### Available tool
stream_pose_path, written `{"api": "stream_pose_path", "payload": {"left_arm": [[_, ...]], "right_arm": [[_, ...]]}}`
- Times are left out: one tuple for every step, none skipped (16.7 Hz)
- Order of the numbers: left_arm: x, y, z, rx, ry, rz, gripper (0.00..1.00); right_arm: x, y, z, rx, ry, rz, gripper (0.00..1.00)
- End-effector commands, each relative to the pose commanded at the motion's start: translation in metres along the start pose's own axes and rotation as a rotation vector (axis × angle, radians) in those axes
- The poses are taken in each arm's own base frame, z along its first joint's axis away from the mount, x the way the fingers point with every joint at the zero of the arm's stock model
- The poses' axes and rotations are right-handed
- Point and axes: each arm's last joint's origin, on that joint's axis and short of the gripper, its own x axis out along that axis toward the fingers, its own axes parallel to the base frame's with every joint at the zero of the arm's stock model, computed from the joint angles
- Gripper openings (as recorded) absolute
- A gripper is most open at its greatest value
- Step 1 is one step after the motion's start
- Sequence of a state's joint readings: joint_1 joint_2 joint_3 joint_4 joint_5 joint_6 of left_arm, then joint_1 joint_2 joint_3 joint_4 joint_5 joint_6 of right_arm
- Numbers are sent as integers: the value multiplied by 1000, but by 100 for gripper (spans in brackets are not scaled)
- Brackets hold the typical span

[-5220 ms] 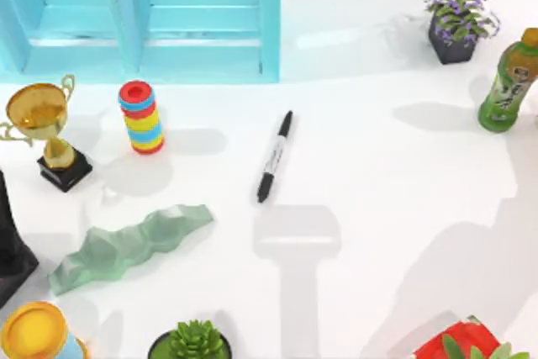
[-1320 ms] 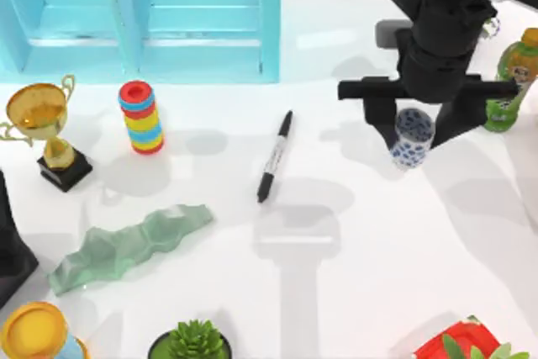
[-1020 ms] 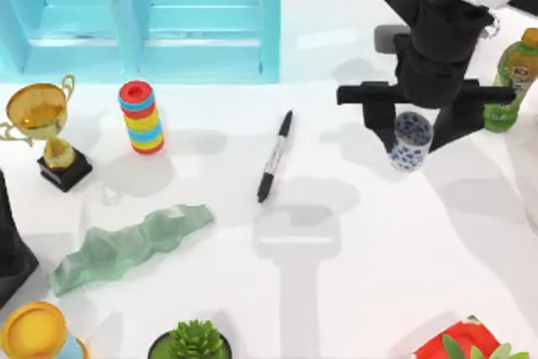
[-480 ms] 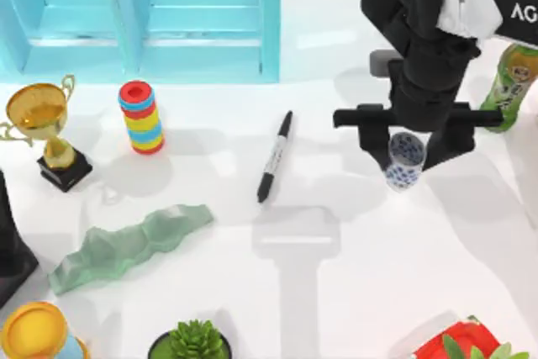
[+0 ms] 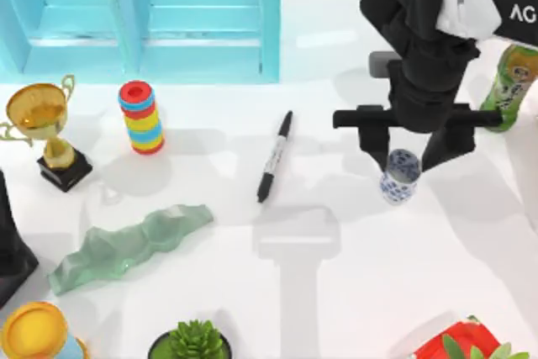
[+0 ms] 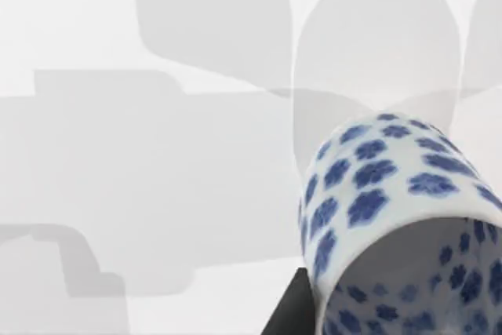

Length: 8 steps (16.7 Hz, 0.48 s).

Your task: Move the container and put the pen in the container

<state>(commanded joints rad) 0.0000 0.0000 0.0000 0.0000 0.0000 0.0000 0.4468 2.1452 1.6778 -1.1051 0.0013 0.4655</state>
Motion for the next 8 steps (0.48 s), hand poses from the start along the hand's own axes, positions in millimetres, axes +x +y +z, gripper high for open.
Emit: {"api": "stream_pose_path", "payload": {"left_arm": [[0, 0, 0, 0, 0, 0, 100], [0, 0, 0, 0, 0, 0, 100], [0, 0, 0, 0, 0, 0, 100], [0, 0, 0, 0, 0, 0, 100], [0, 0, 0, 0, 0, 0, 100], [0, 0, 0, 0, 0, 0, 100], [0, 0, 0, 0, 0, 0, 100], [0, 0, 0, 0, 0, 0, 100]], "right_arm": [[0, 0, 0, 0, 0, 0, 68], [0, 0, 0, 0, 0, 0, 75], [0, 0, 0, 0, 0, 0, 83], [0, 0, 0, 0, 0, 0, 90], [0, 0, 0, 0, 0, 0, 98], [0, 0, 0, 0, 0, 0, 100], [0, 0, 0, 0, 0, 0, 100], [0, 0, 0, 0, 0, 0, 100]]}}
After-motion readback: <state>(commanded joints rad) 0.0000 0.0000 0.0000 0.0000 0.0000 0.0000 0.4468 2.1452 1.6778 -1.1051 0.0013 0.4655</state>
